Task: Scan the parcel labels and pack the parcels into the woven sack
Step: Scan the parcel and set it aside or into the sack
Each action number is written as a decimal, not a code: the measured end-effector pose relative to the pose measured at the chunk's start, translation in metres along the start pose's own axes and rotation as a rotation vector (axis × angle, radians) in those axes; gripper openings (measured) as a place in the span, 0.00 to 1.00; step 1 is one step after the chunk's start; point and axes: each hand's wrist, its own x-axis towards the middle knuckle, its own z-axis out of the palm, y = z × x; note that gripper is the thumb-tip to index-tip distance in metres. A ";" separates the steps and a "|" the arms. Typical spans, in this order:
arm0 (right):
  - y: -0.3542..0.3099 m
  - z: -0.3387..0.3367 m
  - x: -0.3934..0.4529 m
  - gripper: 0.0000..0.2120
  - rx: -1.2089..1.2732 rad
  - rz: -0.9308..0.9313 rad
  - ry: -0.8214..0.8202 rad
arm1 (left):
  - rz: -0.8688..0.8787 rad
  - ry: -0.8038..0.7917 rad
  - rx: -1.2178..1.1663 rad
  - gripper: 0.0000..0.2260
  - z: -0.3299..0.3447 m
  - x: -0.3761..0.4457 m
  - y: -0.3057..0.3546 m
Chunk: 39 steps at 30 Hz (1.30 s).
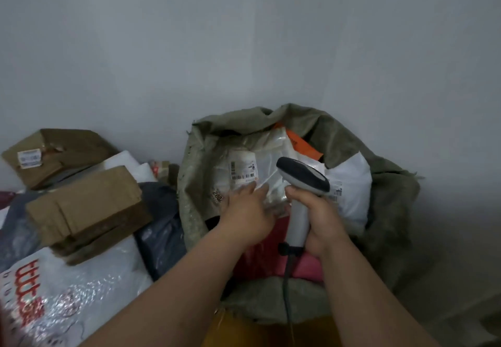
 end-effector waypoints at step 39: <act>0.250 0.241 -0.268 0.11 -0.512 0.393 -0.498 | -0.965 0.547 -0.535 0.20 -0.034 -0.426 -0.338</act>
